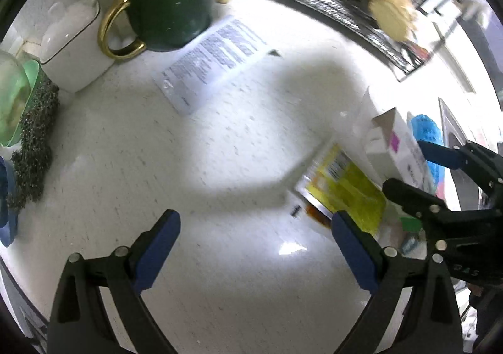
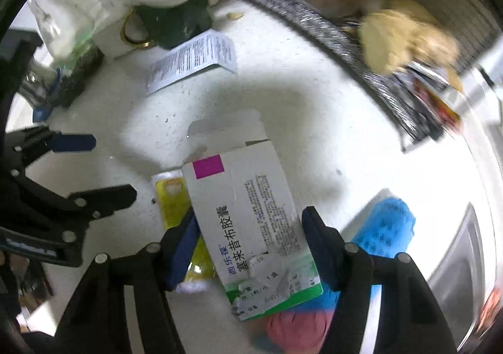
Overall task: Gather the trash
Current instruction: 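Lift the white box with the right gripper while the left gripper grasps the blue-and-pink bag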
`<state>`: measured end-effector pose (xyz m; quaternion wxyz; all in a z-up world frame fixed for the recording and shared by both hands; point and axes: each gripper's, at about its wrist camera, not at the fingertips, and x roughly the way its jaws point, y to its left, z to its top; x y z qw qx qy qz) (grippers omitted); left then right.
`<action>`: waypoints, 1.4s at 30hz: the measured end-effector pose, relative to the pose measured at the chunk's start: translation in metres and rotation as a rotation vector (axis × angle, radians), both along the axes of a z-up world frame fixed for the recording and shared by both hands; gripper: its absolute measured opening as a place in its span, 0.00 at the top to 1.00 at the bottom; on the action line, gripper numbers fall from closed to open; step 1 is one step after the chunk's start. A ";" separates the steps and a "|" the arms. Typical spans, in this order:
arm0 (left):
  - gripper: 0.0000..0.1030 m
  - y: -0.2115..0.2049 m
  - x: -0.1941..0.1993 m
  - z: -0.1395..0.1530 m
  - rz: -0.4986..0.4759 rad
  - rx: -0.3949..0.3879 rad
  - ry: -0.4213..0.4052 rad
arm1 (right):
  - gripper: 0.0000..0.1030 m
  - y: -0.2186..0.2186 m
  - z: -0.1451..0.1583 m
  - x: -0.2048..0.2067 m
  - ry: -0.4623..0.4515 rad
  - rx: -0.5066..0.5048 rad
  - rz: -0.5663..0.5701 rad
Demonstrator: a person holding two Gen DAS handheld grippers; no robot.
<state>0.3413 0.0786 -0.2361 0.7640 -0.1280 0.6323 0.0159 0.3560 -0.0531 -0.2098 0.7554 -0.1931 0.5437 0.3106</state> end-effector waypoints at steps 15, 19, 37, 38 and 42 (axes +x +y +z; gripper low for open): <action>0.07 -0.095 -0.005 0.046 -0.186 -0.009 -0.080 | 0.39 -0.098 0.049 -0.052 -0.082 0.067 -0.371; 0.07 -0.105 0.012 0.054 -0.243 -0.019 -0.090 | 0.39 -0.122 0.062 -0.055 -0.140 0.044 -0.469; 0.07 -0.198 0.107 0.004 -0.513 -0.055 -0.016 | 0.39 -0.199 0.041 -0.009 -0.129 -0.044 -0.800; 0.07 -0.203 0.109 -0.001 -0.520 -0.047 -0.008 | 0.39 -0.202 0.037 -0.006 -0.121 -0.048 -0.808; 0.07 -0.212 0.113 -0.019 -0.532 -0.031 0.033 | 0.39 -0.210 0.029 -0.005 -0.096 -0.060 -0.825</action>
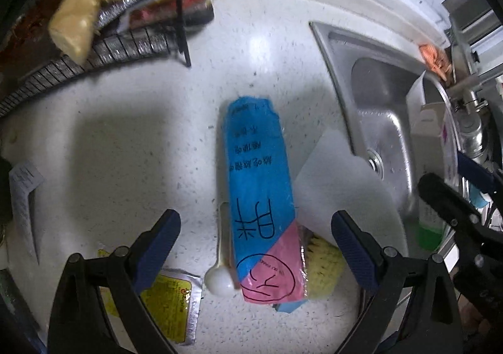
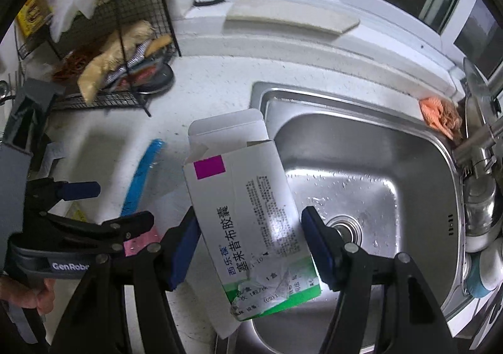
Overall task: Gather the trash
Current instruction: 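Lift the white box with the right gripper while the left gripper grasps the blue-and-pink bag, then carry the white box and blue-and-pink bag down over the red bin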
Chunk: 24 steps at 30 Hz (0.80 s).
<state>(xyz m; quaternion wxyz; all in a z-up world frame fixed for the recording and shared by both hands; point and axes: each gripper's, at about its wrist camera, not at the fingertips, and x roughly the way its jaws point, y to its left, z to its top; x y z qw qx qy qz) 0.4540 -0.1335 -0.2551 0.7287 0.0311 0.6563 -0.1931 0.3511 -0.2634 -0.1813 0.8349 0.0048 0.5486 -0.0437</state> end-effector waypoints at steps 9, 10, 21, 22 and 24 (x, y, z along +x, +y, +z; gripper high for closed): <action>0.50 0.003 -0.005 -0.008 -0.003 0.061 0.031 | 0.39 -0.002 -0.004 -0.002 0.020 0.023 -0.001; 0.57 0.003 -0.006 -0.010 -0.004 0.059 0.038 | 0.39 -0.001 -0.003 -0.002 0.017 0.026 0.002; 0.88 0.011 -0.031 0.025 0.011 0.032 -0.058 | 0.39 0.008 0.009 -0.019 -0.017 0.050 0.031; 0.88 0.011 -0.033 0.030 0.014 0.027 -0.066 | 0.39 0.009 0.012 -0.023 -0.024 0.051 0.037; 0.88 0.013 -0.043 0.044 0.023 0.018 -0.091 | 0.39 0.010 0.020 -0.031 -0.041 0.054 0.046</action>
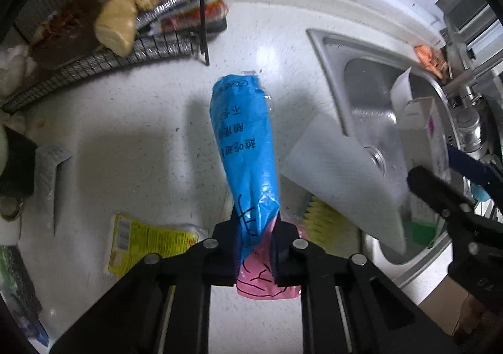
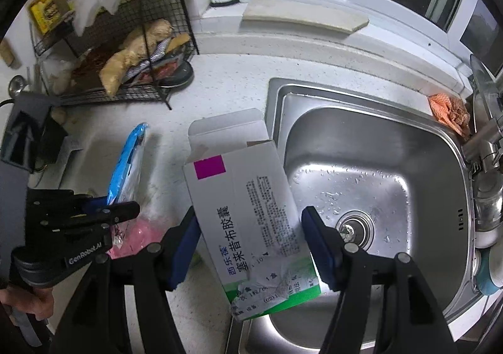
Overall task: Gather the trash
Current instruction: 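Carry the white box and blue-and-pink bag down over the red bin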
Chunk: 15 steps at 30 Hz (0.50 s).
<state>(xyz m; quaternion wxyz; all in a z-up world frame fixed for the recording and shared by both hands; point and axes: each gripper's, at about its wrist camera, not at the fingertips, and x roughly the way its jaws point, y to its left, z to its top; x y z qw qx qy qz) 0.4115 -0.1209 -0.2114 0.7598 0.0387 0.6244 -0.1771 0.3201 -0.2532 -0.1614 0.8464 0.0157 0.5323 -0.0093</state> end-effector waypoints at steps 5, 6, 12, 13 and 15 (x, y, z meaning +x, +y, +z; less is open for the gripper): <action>0.88 -0.007 -0.028 0.036 0.005 -0.045 -0.049 | 0.39 -0.002 0.023 -0.028 -0.050 0.010 0.019; 0.88 -0.004 -0.037 0.041 0.002 -0.051 -0.062 | 0.39 -0.003 0.029 -0.036 -0.062 0.015 0.023; 0.89 -0.020 -0.100 0.078 -0.013 -0.036 -0.144 | 0.39 -0.012 0.054 -0.092 -0.120 0.042 0.041; 0.89 -0.020 -0.110 0.083 -0.015 -0.039 -0.153 | 0.39 -0.014 0.058 -0.102 -0.129 0.046 0.044; 0.89 -0.031 -0.132 0.092 -0.024 -0.041 -0.175 | 0.39 -0.018 0.065 -0.124 -0.148 0.050 0.051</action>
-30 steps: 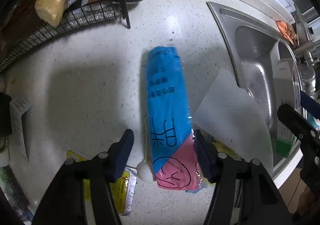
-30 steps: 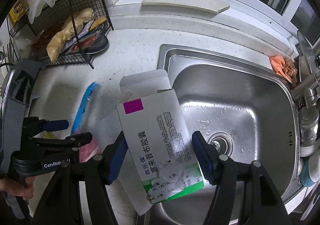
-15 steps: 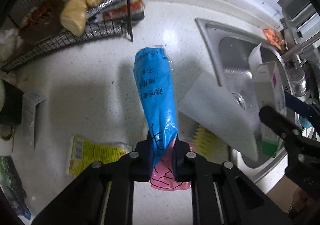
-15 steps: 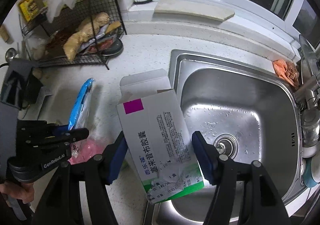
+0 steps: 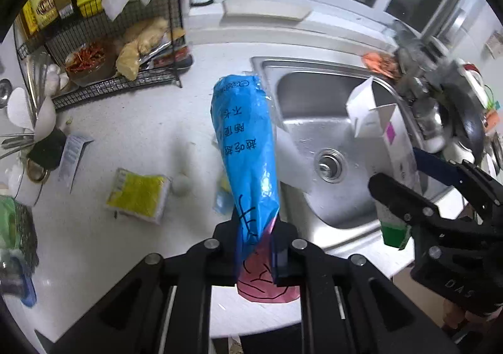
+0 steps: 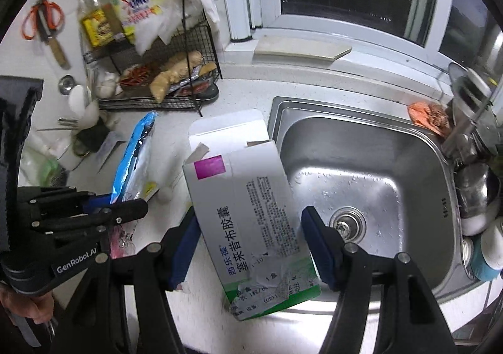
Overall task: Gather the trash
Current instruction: 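Carry the white box and blue-and-pink bag down over the red bin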
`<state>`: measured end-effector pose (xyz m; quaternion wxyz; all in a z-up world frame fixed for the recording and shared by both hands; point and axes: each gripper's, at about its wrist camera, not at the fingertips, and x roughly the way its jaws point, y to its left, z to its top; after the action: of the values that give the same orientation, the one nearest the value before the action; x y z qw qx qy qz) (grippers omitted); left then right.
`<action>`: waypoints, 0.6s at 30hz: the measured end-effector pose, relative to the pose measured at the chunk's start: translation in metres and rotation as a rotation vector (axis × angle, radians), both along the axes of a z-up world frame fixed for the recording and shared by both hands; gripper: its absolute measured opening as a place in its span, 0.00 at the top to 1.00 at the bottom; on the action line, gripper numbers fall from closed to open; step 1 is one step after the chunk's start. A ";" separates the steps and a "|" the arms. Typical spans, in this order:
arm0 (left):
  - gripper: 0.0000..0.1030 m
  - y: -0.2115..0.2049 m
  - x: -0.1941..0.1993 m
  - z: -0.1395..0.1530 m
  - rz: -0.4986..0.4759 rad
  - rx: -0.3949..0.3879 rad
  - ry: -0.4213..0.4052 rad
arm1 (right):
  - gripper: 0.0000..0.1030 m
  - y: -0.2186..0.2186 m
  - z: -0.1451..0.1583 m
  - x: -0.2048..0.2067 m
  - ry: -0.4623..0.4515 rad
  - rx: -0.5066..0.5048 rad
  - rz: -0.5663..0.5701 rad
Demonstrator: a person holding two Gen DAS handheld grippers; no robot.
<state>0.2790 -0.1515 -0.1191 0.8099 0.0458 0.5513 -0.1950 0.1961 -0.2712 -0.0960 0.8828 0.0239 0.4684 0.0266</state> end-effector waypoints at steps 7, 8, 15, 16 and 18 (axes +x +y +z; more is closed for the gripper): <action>0.89 -0.033 -0.078 0.017 -0.020 0.017 -0.049 | 0.39 -0.023 0.019 -0.080 -0.064 0.002 -0.009; 0.89 -0.038 -0.088 0.019 -0.024 0.016 -0.055 | 0.39 -0.027 0.021 -0.091 -0.069 -0.002 -0.017; 0.89 -0.083 -0.176 0.026 -0.072 0.022 -0.101 | 0.39 -0.061 0.024 -0.173 -0.084 -0.007 -0.077; 0.89 -0.088 -0.185 0.026 -0.080 0.023 -0.103 | 0.39 -0.066 0.024 -0.185 -0.084 -0.002 -0.086; 0.89 -0.099 -0.204 0.024 -0.097 0.029 -0.101 | 0.39 -0.074 0.023 -0.202 -0.076 0.001 -0.109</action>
<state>0.0754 -0.2505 -0.0947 0.8256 0.0938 0.5095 -0.2236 -0.0059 -0.3454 -0.0734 0.9002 0.0487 0.4324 -0.0205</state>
